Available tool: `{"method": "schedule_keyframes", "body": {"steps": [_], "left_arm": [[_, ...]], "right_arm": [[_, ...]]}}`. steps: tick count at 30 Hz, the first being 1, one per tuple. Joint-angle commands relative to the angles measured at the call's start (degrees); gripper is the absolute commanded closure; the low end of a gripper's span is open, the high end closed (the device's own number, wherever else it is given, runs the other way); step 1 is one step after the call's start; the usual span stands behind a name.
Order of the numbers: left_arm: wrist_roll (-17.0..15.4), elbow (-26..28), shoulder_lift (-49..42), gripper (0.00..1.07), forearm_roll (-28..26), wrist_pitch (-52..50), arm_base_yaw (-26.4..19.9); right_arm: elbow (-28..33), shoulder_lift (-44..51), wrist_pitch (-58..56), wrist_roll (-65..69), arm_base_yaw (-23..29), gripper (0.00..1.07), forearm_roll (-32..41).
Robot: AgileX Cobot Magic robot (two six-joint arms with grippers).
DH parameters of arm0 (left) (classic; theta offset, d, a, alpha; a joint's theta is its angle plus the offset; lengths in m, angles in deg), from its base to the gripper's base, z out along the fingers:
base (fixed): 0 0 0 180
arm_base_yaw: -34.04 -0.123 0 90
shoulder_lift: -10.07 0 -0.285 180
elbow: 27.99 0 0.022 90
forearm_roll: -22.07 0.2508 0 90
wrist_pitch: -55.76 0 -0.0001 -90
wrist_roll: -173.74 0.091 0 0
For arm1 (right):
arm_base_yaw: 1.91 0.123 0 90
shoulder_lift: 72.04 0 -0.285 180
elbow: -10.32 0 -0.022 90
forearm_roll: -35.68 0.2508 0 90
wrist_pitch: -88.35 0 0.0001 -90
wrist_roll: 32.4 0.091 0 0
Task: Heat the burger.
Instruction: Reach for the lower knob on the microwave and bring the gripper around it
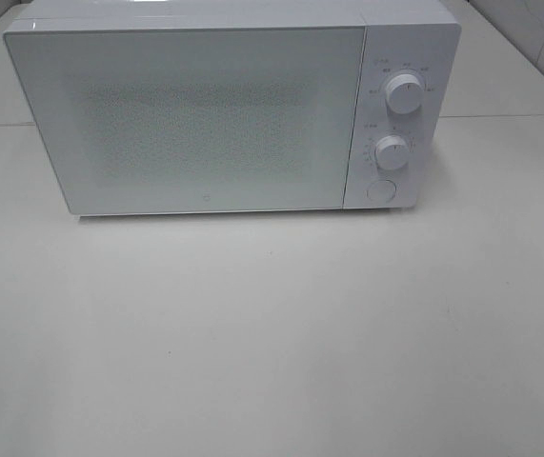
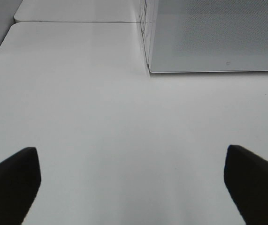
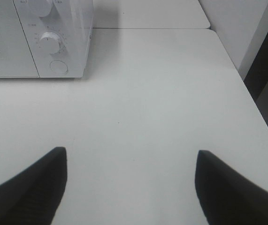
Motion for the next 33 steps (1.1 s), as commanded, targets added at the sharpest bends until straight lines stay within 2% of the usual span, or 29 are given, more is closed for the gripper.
{"method": "schedule_keyframes", "body": {"steps": [1, 9, 14, 24, 32, 33], "left_arm": [[-0.46, -0.06, -0.74, 0.08, -0.17, 0.00, -0.06], [-0.46, -0.06, -0.74, 0.08, -0.17, 0.00, -0.06], [-0.46, -0.06, -0.74, 0.08, -0.17, 0.00, -0.06], [-0.46, -0.06, -0.74, 0.08, -0.17, 0.00, -0.06], [-0.46, -0.06, -0.74, 0.08, -0.17, 0.00, -0.06], [-0.46, -0.06, -0.74, 0.08, -0.17, 0.00, -0.06]], "right_arm": [[0.11, 1.78, 0.74, -0.17, -0.29, 0.38, 0.06], [-0.40, -2.41, 1.26, -0.11, -0.17, 0.36, 0.69], [-1.20, -8.02, 3.38, -0.34, -0.17, 0.24, 1.60], [-1.60, -15.41, 8.37, -0.17, -0.17, 0.25, 1.55], [-1.60, -20.63, 19.31, -0.17, -0.17, 0.27, 0.57], [-1.60, -22.06, 21.49, -0.17, -0.17, 0.28, -1.95]]}}
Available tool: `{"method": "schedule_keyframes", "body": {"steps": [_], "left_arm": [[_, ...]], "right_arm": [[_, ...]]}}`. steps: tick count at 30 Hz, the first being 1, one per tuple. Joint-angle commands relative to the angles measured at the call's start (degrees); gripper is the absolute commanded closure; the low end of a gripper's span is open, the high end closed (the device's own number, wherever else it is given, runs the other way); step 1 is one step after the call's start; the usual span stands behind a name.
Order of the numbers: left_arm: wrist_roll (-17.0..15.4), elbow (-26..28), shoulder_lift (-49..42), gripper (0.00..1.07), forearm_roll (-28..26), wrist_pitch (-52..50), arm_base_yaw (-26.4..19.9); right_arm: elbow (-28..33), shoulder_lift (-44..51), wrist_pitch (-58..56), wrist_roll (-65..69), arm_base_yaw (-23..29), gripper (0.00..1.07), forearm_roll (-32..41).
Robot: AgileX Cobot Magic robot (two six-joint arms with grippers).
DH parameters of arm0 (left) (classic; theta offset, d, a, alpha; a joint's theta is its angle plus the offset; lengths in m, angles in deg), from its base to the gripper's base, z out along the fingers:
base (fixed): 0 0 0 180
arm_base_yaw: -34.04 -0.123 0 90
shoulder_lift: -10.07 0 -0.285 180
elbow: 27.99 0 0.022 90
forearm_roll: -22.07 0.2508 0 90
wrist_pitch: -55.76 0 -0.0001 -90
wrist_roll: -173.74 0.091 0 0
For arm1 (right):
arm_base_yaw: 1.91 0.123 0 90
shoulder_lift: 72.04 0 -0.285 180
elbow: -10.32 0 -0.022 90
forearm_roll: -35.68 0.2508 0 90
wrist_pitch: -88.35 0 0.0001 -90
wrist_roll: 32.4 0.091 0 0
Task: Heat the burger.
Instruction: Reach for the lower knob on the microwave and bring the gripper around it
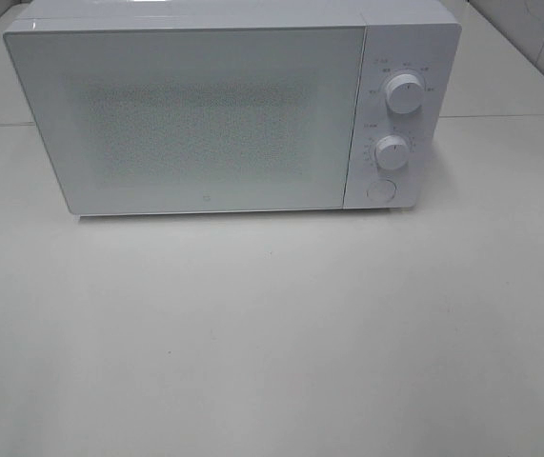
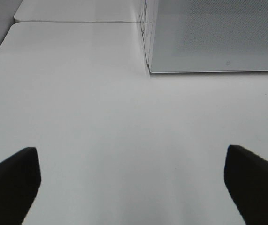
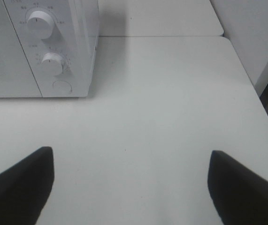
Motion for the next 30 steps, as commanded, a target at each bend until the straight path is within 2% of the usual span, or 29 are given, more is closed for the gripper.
{"method": "schedule_keyframes", "body": {"steps": [1, 2, 4, 12, 14, 30], "left_arm": [[-0.46, -0.06, -0.74, 0.08, -0.17, 0.00, -0.06], [-0.46, -0.06, -0.74, 0.08, -0.17, 0.00, -0.06], [-0.46, -0.06, -0.74, 0.08, -0.17, 0.00, -0.06], [-0.46, -0.06, -0.74, 0.08, -0.17, 0.00, -0.06], [-0.46, -0.06, -0.74, 0.08, -0.17, 0.00, -0.06], [-0.46, -0.06, -0.74, 0.08, -0.17, 0.00, -0.06]], "right_arm": [[-0.46, -2.41, 5.50, -0.17, -0.17, 0.28, -4.01], [-0.46, -2.41, 5.50, -0.17, -0.17, 0.28, -4.01], [0.69, -4.24, 12.55, -0.06, -0.17, 0.29, -5.39], [2.98, -8.59, 20.34, 0.06, -0.17, 0.29, -5.56], [3.90, -12.95, 26.18, 0.11, -0.17, 0.29, -5.56], [4.18, -32.03, 49.16, -0.11, -0.17, 0.31, -5.90]]}}
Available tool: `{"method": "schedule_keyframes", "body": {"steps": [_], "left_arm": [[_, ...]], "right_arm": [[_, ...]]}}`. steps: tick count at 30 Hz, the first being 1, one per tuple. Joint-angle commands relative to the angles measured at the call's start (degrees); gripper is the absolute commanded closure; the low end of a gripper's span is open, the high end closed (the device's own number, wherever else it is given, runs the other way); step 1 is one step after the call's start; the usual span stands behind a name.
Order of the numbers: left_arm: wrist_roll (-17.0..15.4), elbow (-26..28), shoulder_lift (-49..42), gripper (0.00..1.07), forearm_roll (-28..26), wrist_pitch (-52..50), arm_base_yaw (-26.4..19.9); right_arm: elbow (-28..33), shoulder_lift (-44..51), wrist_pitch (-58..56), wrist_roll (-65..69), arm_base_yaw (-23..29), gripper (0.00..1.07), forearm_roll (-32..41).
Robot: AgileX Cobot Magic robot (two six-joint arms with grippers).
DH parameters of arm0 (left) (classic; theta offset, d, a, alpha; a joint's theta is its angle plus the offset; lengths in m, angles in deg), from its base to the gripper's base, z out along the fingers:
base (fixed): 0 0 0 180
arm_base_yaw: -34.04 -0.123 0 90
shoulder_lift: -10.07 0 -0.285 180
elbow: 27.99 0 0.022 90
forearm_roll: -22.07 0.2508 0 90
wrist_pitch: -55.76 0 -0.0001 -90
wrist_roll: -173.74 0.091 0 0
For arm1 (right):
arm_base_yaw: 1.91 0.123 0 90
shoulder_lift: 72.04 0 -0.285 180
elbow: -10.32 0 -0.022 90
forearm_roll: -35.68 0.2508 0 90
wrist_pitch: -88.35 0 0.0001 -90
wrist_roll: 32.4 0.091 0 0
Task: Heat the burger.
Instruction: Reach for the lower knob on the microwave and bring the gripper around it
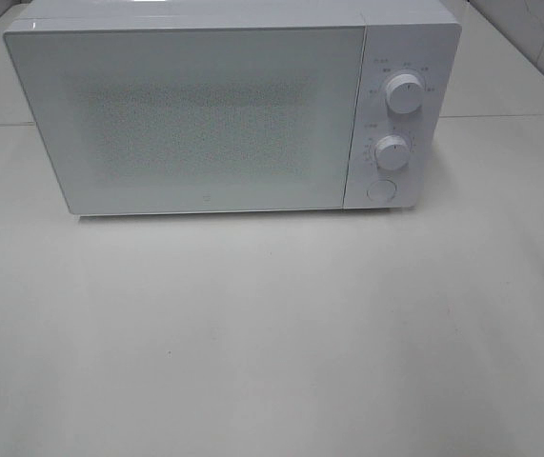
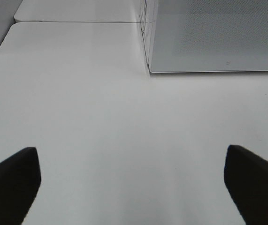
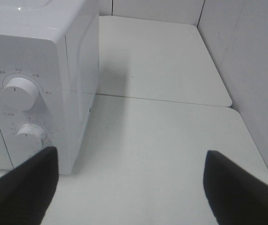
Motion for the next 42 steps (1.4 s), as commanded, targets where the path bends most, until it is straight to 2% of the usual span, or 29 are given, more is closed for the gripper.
{"method": "schedule_keyframes", "body": {"steps": [1, 6, 8, 10, 11, 12, 14, 15, 17, 21, 23, 25, 26, 28, 29, 31, 32, 33, 34, 35, 37, 39, 42], "left_arm": [[-0.46, -0.06, -0.74, 0.08, -0.17, 0.00, -0.06], [-0.46, -0.06, -0.74, 0.08, -0.17, 0.00, -0.06], [-0.46, -0.06, -0.74, 0.08, -0.17, 0.00, -0.06], [-0.46, -0.06, -0.74, 0.08, -0.17, 0.00, -0.06], [-0.46, -0.06, -0.74, 0.08, -0.17, 0.00, -0.06], [-0.46, -0.06, -0.74, 0.08, -0.17, 0.00, -0.06], [-0.46, -0.06, -0.74, 0.08, -0.17, 0.00, -0.06], [-0.46, -0.06, -0.74, 0.08, -0.17, 0.00, -0.06], [-0.46, -0.06, -0.74, 0.08, -0.17, 0.00, -0.06], [-0.46, -0.06, -0.74, 0.08, -0.17, 0.00, -0.06], [-0.46, -0.06, -0.74, 0.08, -0.17, 0.00, -0.06], [-0.46, -0.06, -0.74, 0.08, -0.17, 0.00, -0.06], [-0.46, -0.06, -0.74, 0.08, -0.17, 0.00, -0.06], [-0.46, -0.06, -0.74, 0.08, -0.17, 0.00, -0.06], [-0.46, -0.06, -0.74, 0.08, -0.17, 0.00, -0.06], [-0.46, -0.06, -0.74, 0.08, -0.17, 0.00, -0.06], [-0.46, -0.06, -0.74, 0.08, -0.17, 0.00, -0.06], [-0.46, -0.06, -0.74, 0.08, -0.17, 0.00, -0.06], [-0.46, -0.06, -0.74, 0.08, -0.17, 0.00, -0.06], [-0.46, -0.06, -0.74, 0.08, -0.17, 0.00, -0.06], [-0.46, -0.06, -0.74, 0.08, -0.17, 0.00, -0.06], [-0.46, -0.06, -0.74, 0.08, -0.17, 0.00, -0.06], [-0.46, -0.06, -0.74, 0.08, -0.17, 0.00, -0.06]], "right_arm": [[0.00, -4.18, 6.82, -0.23, -0.17, 0.31, -0.46], [0.00, -9.91, 12.89, -2.98, -0.17, 0.31, 1.55], [0.00, -13.35, 16.33, -6.76, -0.17, 0.31, 6.59], [0.11, -14.55, 17.70, -8.54, -0.17, 0.31, 8.31], [1.15, -16.50, 22.40, -11.52, -0.17, 0.31, 10.94], [1.15, -16.50, 22.40, -11.52, -0.17, 0.31, 10.94], [3.90, -19.25, 32.95, -13.69, -0.17, 0.31, 13.69], [3.90, -19.25, 32.95, -13.69, -0.17, 0.31, 13.69], [6.53, -21.20, 39.99, -13.69, -0.11, 0.31, 13.69], [8.02, -22.86, 43.14, -13.52, 0.69, 0.31, 13.98], [8.59, -23.95, 45.09, -14.38, 2.69, 0.31, 16.27], [9.28, -25.32, 48.13, -18.62, 7.39, 0.31, 22.29], [9.28, -25.32, 48.13, -18.62, 7.39, 0.31, 22.29], [9.68, -26.76, 52.20, -22.63, 11.97, 0.31, 28.76], [9.68, -26.76, 52.20, -22.63, 11.97, 0.31, 28.76], [9.68, -28.59, 55.41, -25.21, 17.19, 0.31, 35.07], [9.68, -28.59, 55.41, -25.21, 17.19, 0.31, 35.07], [9.68, -30.02, 57.47, -25.90, 20.45, 0.31, 38.10], [9.68, -30.02, 57.47, -25.90, 20.45, 0.31, 38.10], [9.68, -31.63, 59.99, -25.95, 23.32, 0.31, 40.79], [9.68, -32.43, 61.54, -25.90, 24.69, 0.31, 41.88], [9.68, -35.70, 65.72, -25.90, 29.16, 0.31, 46.18], [9.57, -37.70, 67.49, -25.44, 31.63, 0.31, 49.05]]}}
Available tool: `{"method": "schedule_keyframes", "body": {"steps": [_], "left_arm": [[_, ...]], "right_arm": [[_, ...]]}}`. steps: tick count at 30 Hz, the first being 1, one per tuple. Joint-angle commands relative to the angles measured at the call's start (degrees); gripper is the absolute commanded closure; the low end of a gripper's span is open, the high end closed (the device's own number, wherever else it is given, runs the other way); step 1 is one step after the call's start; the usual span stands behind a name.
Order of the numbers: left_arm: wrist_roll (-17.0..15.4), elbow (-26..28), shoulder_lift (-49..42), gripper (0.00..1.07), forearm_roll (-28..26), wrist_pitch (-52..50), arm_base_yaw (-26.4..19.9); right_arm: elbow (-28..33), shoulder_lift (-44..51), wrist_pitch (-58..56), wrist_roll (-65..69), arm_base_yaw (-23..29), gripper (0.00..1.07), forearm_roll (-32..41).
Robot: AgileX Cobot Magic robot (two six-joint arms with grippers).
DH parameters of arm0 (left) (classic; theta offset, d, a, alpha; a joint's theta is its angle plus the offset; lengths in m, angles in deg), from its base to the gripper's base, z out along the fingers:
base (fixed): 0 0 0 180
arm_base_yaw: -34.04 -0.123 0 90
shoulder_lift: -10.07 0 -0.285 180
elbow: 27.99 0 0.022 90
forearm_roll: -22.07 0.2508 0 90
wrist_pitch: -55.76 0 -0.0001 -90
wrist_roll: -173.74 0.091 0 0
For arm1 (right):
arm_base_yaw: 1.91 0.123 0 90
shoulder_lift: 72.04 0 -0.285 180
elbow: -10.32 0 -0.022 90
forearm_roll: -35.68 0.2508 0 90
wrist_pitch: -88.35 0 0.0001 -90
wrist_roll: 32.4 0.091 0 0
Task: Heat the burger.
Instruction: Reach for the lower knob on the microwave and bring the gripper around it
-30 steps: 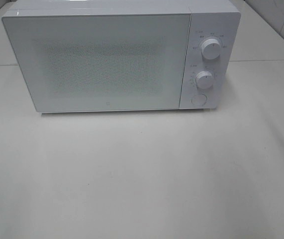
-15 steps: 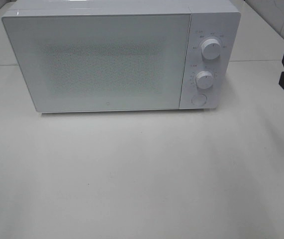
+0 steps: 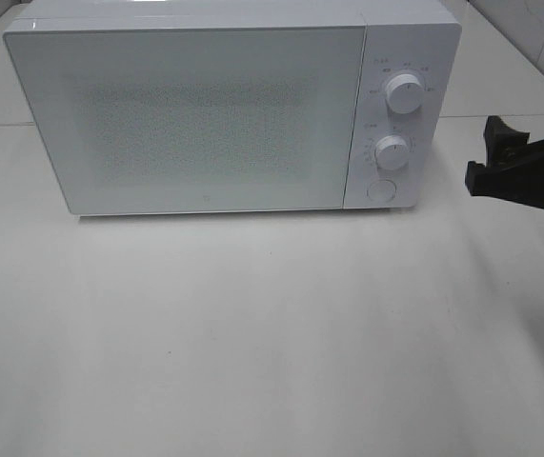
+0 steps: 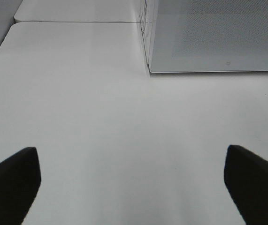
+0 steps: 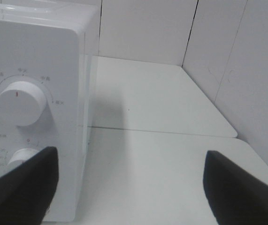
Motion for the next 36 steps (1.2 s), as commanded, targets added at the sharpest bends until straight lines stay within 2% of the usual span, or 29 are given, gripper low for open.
{"method": "schedule_keyframes", "body": {"steps": [1, 8, 19, 36], "left_arm": [[-0.46, -0.06, -0.74, 0.08, -0.17, 0.00, -0.06], [-0.46, -0.06, -0.74, 0.08, -0.17, 0.00, -0.06], [-0.46, -0.06, -0.74, 0.08, -0.17, 0.00, -0.06], [-0.46, -0.06, -0.74, 0.08, -0.11, 0.00, -0.06]], "right_arm": [[-0.97, -4.07, 5.16, 0.11, 5.21, 0.31, 6.70], [-5.67, -11.06, 6.25, 0.34, 9.17, 0.31, 8.82], [-13.29, -18.74, 5.79, 3.21, 9.17, 0.31, 7.85], [-21.66, -26.76, 3.21, 6.99, 7.96, 0.31, 5.33]]}}
